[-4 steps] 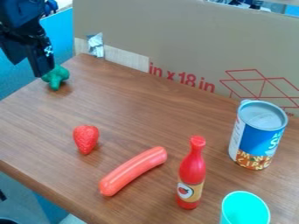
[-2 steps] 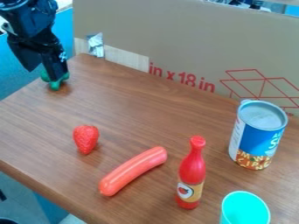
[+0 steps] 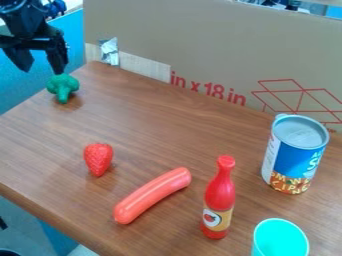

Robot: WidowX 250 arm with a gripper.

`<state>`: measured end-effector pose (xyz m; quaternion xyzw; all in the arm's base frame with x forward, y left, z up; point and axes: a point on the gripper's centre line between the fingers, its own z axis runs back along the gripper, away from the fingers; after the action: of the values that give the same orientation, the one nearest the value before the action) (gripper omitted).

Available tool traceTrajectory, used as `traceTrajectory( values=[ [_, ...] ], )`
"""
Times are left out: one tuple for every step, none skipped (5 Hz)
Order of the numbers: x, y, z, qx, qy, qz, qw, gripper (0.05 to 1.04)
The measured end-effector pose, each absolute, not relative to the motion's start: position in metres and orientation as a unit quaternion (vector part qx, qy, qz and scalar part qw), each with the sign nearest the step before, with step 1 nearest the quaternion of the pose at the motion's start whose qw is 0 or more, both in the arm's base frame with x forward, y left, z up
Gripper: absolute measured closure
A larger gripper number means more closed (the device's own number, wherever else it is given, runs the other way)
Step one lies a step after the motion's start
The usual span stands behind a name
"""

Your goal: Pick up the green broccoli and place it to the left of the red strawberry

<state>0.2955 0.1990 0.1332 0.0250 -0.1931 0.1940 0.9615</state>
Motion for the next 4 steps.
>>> traceTrajectory(
  values=[
    [0.306, 0.215, 0.121, 0.047, -0.185, 0.265, 0.945, 0.082],
    [0.311, 0.225, 0.112, 0.053, -0.185, 0.319, 0.928, 0.082],
    [0.311, 0.232, 0.1, 0.041, -0.18, 0.376, 0.908, 0.082],
    [0.314, 0.233, 0.091, 0.046, -0.173, 0.393, 0.902, 0.082]
  ],
)
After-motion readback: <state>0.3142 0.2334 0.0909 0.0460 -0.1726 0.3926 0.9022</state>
